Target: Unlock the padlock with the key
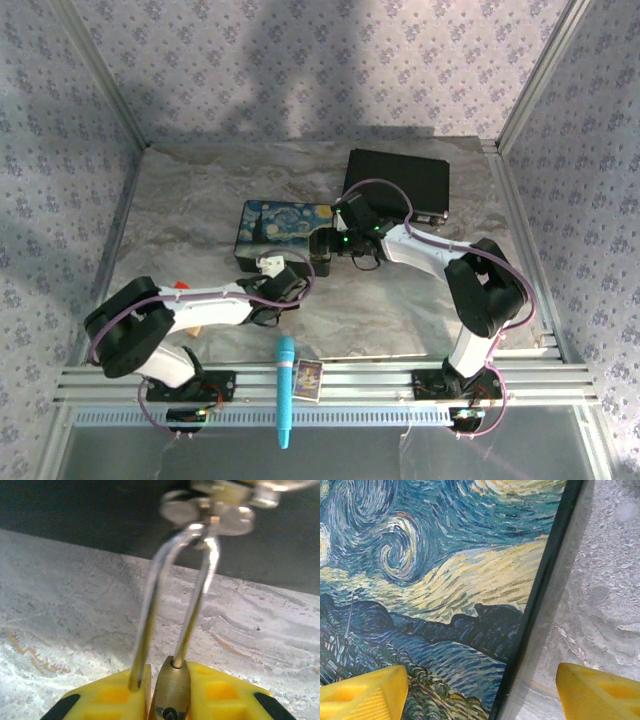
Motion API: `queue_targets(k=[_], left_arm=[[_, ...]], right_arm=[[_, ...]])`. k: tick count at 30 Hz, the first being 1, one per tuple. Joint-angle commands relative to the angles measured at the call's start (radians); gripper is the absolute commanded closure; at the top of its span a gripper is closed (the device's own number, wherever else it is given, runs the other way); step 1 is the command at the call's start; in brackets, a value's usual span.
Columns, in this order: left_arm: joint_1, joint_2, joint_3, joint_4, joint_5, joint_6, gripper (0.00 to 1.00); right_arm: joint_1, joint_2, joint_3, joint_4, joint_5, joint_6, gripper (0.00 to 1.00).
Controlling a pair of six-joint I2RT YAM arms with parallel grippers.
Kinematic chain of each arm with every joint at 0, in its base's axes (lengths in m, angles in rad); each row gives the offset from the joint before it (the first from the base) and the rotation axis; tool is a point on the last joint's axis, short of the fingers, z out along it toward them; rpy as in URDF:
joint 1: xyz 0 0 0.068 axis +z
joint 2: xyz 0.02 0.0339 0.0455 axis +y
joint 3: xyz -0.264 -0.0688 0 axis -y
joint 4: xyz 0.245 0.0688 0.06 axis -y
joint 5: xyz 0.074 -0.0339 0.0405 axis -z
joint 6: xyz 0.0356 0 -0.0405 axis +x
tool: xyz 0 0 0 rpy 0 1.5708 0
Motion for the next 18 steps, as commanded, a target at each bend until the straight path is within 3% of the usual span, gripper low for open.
queue_targets(k=[1, 12, 18], left_arm=[[-0.024, 0.05, 0.076, -0.194, -0.092, 0.001, 0.81], [-0.081, 0.211, 0.264, -0.482, -0.194, -0.039, 0.78], [-0.1, 0.269, 0.307, -0.475, -0.174, 0.012, 0.74]], right_arm=[[0.002, 0.04, -0.04, -0.069, 0.03, 0.01, 0.22], [-0.017, 0.035, -0.079, -0.035, 0.017, 0.012, 0.22], [-0.027, 0.042, -0.083, -0.023, 0.002, 0.014, 0.22]])
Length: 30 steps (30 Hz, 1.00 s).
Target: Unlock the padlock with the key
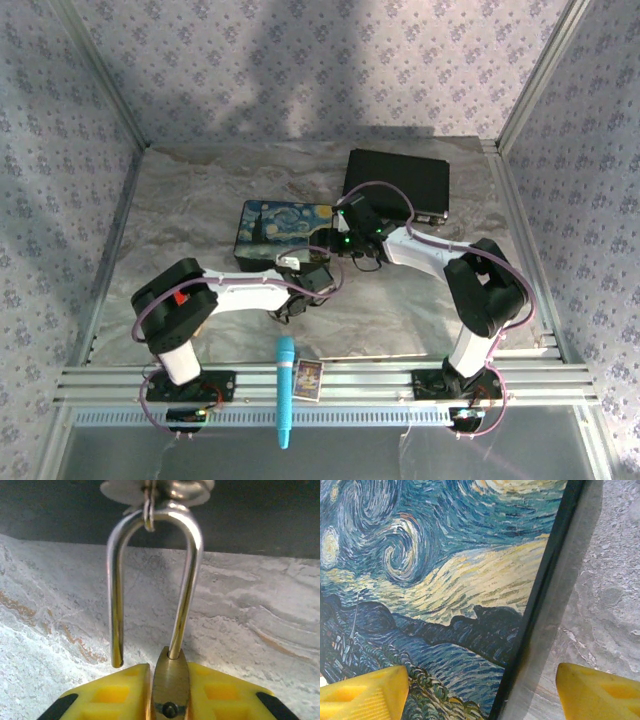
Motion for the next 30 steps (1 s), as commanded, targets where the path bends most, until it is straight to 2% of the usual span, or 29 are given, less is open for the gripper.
queue_targets(k=[1, 11, 17, 21, 24, 25, 27, 30], left_arm=[[-0.023, 0.024, 0.033, -0.064, 0.009, 0.024, 0.74], [-0.058, 0.033, 0.063, -0.077, 0.018, 0.015, 0.69], [-0.067, -0.011, 0.052, -0.057, 0.017, 0.018, 0.58], [-0.067, -0.084, 0.047, -0.056, 0.01, 0.04, 0.38], [-0.067, -0.169, 0.04, -0.034, -0.006, 0.066, 0.15], [-0.066, -0.21, 0.031, -0.021, -0.009, 0.074, 0.03], [-0.047, -0.296, 0.016, -0.022, -0.006, 0.072, 0.0], [0.008, -0.464, -0.034, 0.012, 0.041, 0.074, 0.0]], right_arm=[[-0.016, 0.045, -0.042, -0.093, 0.036, 0.001, 0.22], [-0.048, 0.06, -0.08, -0.036, -0.004, 0.023, 0.22], [-0.051, 0.038, -0.084, -0.029, -0.008, 0.005, 0.22], [-0.062, 0.03, -0.035, -0.079, -0.001, -0.033, 0.2], [-0.061, 0.005, 0.0, -0.112, 0.028, -0.07, 0.16], [-0.058, -0.011, 0.006, -0.117, 0.041, -0.083, 0.12], [-0.054, -0.048, 0.007, -0.127, 0.074, -0.092, 0.01], [-0.047, -0.11, 0.014, -0.166, 0.123, -0.111, 0.01]])
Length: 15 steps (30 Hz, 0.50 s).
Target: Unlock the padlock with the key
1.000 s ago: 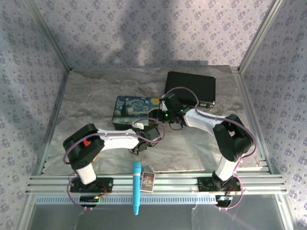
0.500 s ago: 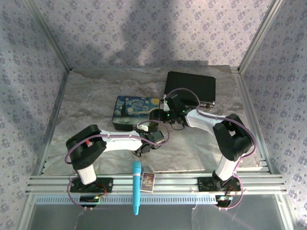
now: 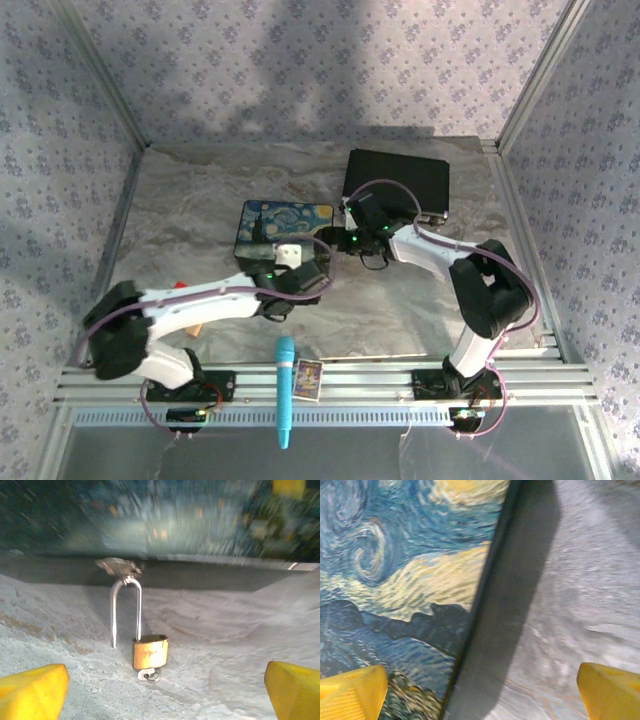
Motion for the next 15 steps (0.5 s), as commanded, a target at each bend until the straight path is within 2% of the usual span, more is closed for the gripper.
queue_targets(k=[1, 6, 10, 15], left_arm=[[0.059, -0.172, -0.057, 0.024, 0.02, 0.022, 0.0], [0.168, -0.384, -0.137, 0.022, 0.034, 0.085, 0.0], [0.299, -0.477, -0.181, -0.015, 0.102, 0.126, 0.0], [0.437, -0.566, -0.25, 0.005, 0.208, 0.143, 0.0]], right_arm=[[0.0, -0.087, 0.024, -0.126, 0.127, -0.046, 0.01], [0.057, -0.217, -0.02, -0.17, 0.258, -0.026, 0.01], [0.198, -0.292, -0.024, -0.23, 0.402, 0.022, 0.01], [0.357, -0.223, 0.011, -0.236, 0.427, 0.104, 0.02]])
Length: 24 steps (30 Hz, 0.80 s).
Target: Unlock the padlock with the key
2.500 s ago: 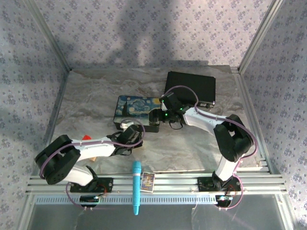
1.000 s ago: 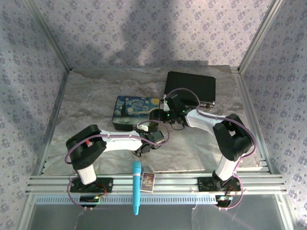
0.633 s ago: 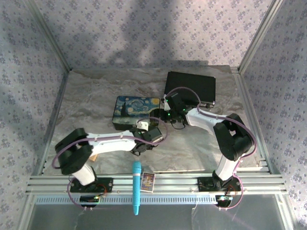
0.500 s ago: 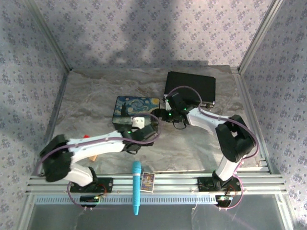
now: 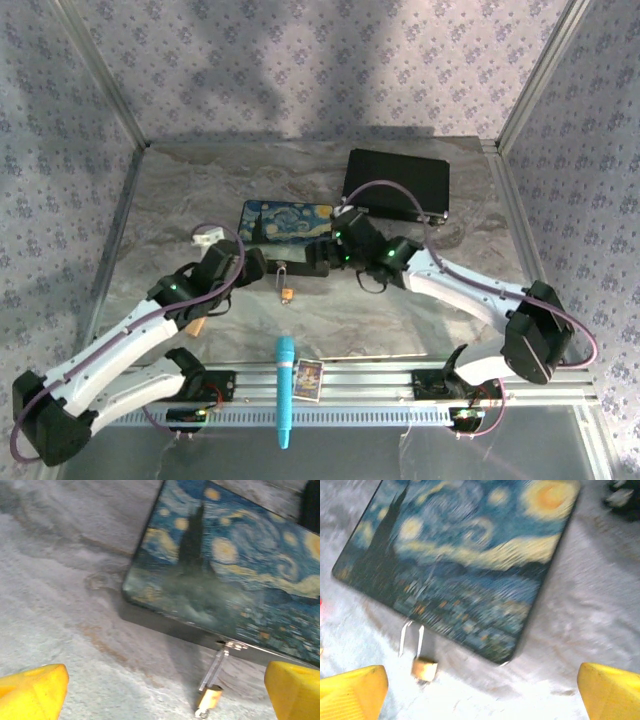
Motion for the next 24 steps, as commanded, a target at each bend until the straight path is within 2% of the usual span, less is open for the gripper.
queue_targets(k=[1, 4, 8, 14, 20, 24], left_arm=[[0.065, -0.058, -0.045, 0.002, 0.101, 0.044, 0.0], [0.1, -0.096, -0.083, 0.018, 0.137, 0.045, 0.0], [0.124, -0.118, -0.124, 0.024, 0.193, 0.028, 0.0], [0.127, -0.165, -0.192, 0.04, 0.218, 0.0, 0.0], [0.127, -0.176, -0.219, 0.042, 0.226, -0.003, 0.0], [0.127, -0.173, -0.226, 0.057, 0.237, -0.006, 0.0]], right_arm=[[0.085, 0.081, 0.039, -0.07, 0.095, 0.061, 0.02], [0.143, 0.165, 0.074, -0.059, 0.1, 0.109, 0.03], [0.184, 0.261, 0.096, 0.001, 0.061, 0.138, 0.13], [0.221, 0.38, 0.141, 0.051, 0.044, 0.15, 0.29], [0.244, 0.445, 0.171, 0.083, 0.044, 0.165, 0.32], [0.243, 0.474, 0.177, 0.081, 0.056, 0.178, 0.38]])
